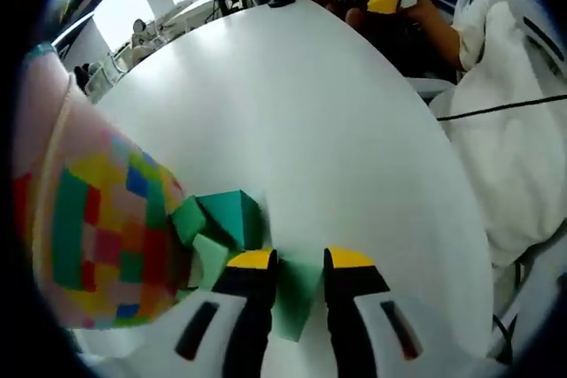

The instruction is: Arrange the toys in the designated storage area by placing each visible toy with the group until no toy remains scattered across the table.

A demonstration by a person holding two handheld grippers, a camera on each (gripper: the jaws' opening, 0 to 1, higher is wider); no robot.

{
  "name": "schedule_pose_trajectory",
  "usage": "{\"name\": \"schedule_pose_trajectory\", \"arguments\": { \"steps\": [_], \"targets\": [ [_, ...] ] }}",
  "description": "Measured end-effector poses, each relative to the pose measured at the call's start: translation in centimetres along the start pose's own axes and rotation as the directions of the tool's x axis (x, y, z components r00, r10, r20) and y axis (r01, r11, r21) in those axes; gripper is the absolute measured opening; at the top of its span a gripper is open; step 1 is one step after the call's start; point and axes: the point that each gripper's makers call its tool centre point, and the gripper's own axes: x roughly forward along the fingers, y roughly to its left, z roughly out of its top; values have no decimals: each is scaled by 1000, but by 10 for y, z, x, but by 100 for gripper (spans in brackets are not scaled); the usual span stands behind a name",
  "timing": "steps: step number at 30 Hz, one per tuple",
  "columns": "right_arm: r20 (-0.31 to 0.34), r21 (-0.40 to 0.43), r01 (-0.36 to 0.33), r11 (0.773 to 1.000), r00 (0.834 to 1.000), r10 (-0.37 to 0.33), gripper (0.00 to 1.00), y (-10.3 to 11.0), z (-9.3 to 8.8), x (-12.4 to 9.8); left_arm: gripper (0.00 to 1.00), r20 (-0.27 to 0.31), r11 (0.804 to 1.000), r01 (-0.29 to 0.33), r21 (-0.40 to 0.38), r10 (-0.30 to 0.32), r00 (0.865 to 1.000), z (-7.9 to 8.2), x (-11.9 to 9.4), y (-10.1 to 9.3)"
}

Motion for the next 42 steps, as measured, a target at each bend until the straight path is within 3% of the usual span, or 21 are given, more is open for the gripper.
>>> {"name": "schedule_pose_trajectory", "arguments": {
  "steps": [7,11,23,27,30,32,35,38,40,41,42],
  "targets": [
    [0,-5,2,1000,1000,-2,26,0,1,-2,21,-94,998,40,-44,-44,995,-2,2,-2],
    [-1,0,3,1000,1000,-3,26,-1,-1,-1,22,-78,994,72,-86,-79,994,-2,2,-2],
    [4,10,2,1000,1000,-2,26,-1,0,0,21,-65,995,98,-37,-100,993,8,7,-10],
    [-5,0,-1,1000,1000,1,26,-1,-2,-3,21,-56,995,69,-66,-73,996,9,7,-14],
    [-4,10,20,1000,1000,-20,26,-9,-2,-5,21,-61,994,-5,-107,-2,998,9,5,-9],
    [0,13,27,1000,1000,-27,26,-11,-2,-5,21,-23,987,-33,-160,30,999,12,4,-7],
    [-2,9,25,1000,1000,-25,26,-9,-2,-6,20,89,961,-69,-269,96,991,24,-7,1],
    [-6,12,26,1000,1000,-25,26,-9,-5,-6,20,238,952,-61,-298,136,962,35,-26,9],
    [-7,14,26,1000,1000,-26,26,-9,-5,-6,18,303,935,-40,-354,154,940,36,-34,12],
    [-8,14,25,1000,1000,-25,26,-8,-6,-5,0,310,940,-57,-337,168,936,33,-37,15],
    [-7,13,21,1000,1000,-21,26,-7,-5,-5,0,347,937,-88,-338,211,914,35,-40,21]
  ]
}}
